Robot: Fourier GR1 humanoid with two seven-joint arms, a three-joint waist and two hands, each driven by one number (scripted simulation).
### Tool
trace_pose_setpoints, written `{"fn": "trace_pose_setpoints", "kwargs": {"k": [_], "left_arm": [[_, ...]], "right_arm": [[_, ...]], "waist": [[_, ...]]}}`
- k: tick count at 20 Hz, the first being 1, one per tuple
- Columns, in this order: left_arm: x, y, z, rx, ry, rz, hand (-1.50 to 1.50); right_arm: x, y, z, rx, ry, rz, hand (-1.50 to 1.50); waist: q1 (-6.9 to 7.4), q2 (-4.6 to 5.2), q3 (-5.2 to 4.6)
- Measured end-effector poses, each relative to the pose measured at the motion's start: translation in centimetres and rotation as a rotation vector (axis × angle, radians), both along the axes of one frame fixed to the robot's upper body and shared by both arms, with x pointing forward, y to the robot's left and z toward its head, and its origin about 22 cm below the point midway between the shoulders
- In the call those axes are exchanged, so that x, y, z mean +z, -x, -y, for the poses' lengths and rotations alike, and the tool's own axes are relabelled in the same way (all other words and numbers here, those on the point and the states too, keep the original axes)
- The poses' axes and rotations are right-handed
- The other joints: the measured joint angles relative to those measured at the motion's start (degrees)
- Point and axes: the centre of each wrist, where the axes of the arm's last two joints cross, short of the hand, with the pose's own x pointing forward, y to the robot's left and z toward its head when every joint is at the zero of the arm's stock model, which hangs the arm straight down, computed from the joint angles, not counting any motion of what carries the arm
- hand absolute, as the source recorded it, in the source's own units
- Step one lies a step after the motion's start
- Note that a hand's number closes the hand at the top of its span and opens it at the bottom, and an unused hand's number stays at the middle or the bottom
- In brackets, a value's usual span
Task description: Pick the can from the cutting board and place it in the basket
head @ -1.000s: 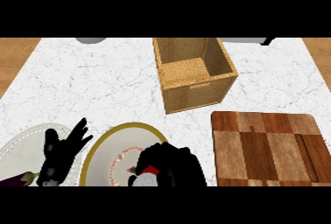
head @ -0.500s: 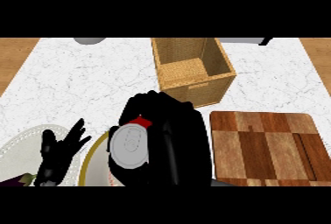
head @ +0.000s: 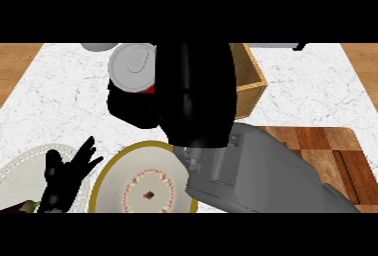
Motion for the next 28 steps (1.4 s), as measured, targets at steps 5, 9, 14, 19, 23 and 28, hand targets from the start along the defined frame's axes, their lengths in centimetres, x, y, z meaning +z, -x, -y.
{"fn": "trace_pose_setpoints", "kwargs": {"k": [5, 9, 14, 19, 23, 28], "left_arm": [[-0.1, 0.0, -0.4, 0.003, 0.006, -0.004, 0.0], [-0.3, 0.3, -0.5, 0.005, 0.009, 0.013, 0.0], [-0.2, 0.1, -0.7, 0.004, 0.004, 0.009, 0.0], [-0.3, 0.0, -0.5, 0.008, -0.001, 0.008, 0.0], [-0.6, -0.3, -0.8, 0.016, -0.012, 0.004, 0.0], [-0.3, 0.0, -0.6, 0.021, -0.002, 0.005, 0.0]], "right_arm": [[0.8, -3.6, -0.5, -0.044, 0.023, -0.049, 1.5], [-0.2, -6.1, -0.3, -0.06, 0.028, -0.09, 1.5], [-2.2, -8.9, 0.8, -0.076, -0.041, -0.146, 1.5], [-4.6, -10.8, 2.3, -0.074, -0.166, -0.188, 1.5], [-6.8, -12.0, 3.0, -0.075, -0.201, -0.201, 1.5], [-9.4, -13.6, 4.7, -0.156, -0.158, -0.208, 1.5]], "waist": [[-0.37, 0.16, 0.03], [-0.5, 0.19, 0.1], [-0.49, 0.3, 0.13], [-0.32, 0.38, 0.23], [-0.43, 0.32, 0.38], [-0.7, 0.22, 0.27]]}}
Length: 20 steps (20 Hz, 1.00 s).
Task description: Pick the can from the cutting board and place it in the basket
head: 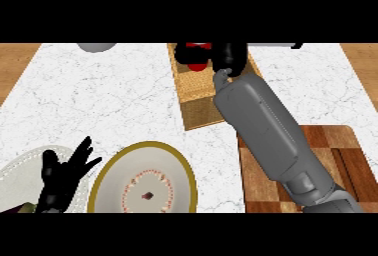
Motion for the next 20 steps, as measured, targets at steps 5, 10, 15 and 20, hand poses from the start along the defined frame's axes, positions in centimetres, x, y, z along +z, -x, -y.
{"fn": "trace_pose_setpoints", "kwargs": {"k": [5, 10, 15, 20], "left_arm": [[0.1, 0.0, -0.3, 0.005, -0.002, -0.006, 0.0], [0.1, 0.1, 0.0, 0.011, 0.002, -0.013, 0.0], [-0.2, 0.4, 0.5, 0.012, -0.003, -0.002, 0.0], [0.0, 0.5, 0.1, 0.011, 0.002, 0.001, 0.0]], "right_arm": [[-1.5, -1.4, 2.6, -0.032, 0.151, -0.034, -1.5], [-2.3, -1.5, 4.0, -0.02, 0.225, -0.013, -1.5], [-1.8, -1.4, 5.1, -0.027, 0.193, 0.033, -1.5], [0.2, -1.3, 6.9, -0.079, 0.089, 0.07, -1.5]], "waist": [[-0.3, -0.01, -0.04], [-0.52, -0.14, -0.01], [-0.57, -0.21, 0.06], [-0.88, -0.29, -0.05]]}}
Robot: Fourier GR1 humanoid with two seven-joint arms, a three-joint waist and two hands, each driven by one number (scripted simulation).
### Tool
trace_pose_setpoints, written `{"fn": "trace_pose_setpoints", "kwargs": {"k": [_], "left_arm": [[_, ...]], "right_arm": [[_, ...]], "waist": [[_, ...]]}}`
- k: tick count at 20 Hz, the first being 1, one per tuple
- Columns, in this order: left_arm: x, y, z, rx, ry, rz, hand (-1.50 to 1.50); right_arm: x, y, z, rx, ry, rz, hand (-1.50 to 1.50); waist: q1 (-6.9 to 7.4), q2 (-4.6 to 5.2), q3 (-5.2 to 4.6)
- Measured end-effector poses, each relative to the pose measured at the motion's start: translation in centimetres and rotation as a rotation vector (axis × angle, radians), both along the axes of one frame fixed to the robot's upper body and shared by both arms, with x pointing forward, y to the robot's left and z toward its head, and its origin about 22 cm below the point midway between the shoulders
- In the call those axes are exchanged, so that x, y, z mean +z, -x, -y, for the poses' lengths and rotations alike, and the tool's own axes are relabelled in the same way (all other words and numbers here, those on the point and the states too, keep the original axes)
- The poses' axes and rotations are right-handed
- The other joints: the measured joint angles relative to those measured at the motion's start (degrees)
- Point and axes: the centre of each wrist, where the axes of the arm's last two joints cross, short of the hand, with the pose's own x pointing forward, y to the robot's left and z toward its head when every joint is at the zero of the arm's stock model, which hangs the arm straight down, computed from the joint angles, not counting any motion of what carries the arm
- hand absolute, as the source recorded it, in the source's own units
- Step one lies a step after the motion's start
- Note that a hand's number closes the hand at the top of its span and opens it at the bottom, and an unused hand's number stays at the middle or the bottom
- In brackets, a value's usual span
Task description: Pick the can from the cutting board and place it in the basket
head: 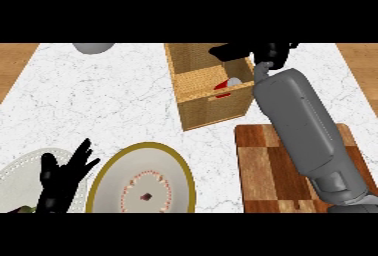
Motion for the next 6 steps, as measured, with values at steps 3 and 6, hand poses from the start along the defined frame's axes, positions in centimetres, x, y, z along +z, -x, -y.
{"fn": "trace_pose_setpoints", "kwargs": {"k": [3, 6], "left_arm": [[0.4, 0.0, -0.6, 0.004, 0.008, -0.011, 0.0], [0.1, 0.0, -0.9, 0.013, 0.004, -0.018, 0.0]], "right_arm": [[0.5, 0.5, 2.3, -0.045, -0.048, 0.012, -1.5], [0.9, 1.3, 5.4, -0.092, -0.07, 0.013, -1.5]], "waist": [[-0.33, -0.05, -0.11], [-0.66, -0.11, -0.08]]}}
